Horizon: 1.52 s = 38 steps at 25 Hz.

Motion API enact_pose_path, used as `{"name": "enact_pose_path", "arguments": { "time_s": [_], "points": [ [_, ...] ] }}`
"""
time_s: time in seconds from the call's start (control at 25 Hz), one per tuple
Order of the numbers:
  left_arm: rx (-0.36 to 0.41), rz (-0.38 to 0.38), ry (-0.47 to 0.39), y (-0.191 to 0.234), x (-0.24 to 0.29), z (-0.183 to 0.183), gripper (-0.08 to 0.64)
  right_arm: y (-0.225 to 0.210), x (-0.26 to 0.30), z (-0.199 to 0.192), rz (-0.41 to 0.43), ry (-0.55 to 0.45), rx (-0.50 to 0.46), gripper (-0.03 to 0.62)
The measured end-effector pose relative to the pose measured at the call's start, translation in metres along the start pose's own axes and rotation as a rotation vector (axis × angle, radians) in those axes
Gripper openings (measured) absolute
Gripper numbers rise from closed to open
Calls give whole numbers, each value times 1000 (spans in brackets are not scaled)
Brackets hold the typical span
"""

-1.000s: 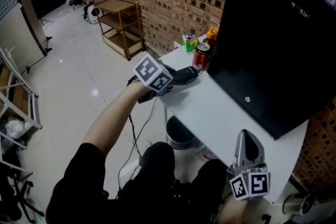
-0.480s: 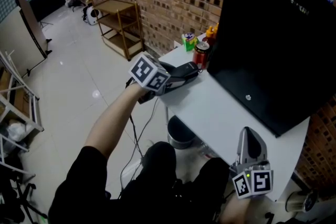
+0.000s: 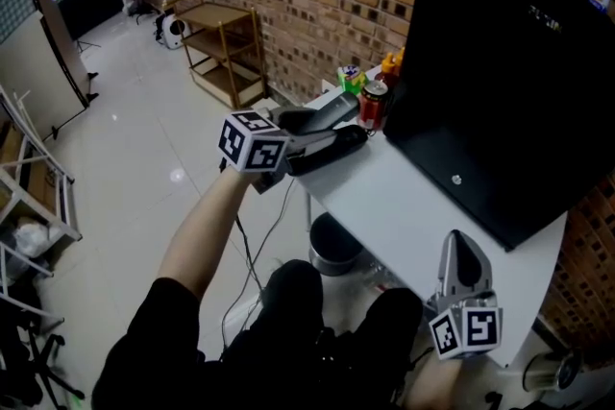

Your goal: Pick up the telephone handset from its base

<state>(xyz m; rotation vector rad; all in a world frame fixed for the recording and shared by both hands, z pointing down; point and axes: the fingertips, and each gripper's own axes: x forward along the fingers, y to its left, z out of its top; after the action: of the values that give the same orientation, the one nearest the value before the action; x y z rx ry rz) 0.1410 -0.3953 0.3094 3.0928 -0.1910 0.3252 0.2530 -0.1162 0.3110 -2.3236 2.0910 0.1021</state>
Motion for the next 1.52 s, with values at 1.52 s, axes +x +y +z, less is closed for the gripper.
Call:
{"name": "enact_pose_path", "arguments": {
  "time_s": [1.52],
  "points": [
    [-396,-278,-1053,9,-195,48,253,-35,-18,5,-110,-34,-36,11]
  ]
}}
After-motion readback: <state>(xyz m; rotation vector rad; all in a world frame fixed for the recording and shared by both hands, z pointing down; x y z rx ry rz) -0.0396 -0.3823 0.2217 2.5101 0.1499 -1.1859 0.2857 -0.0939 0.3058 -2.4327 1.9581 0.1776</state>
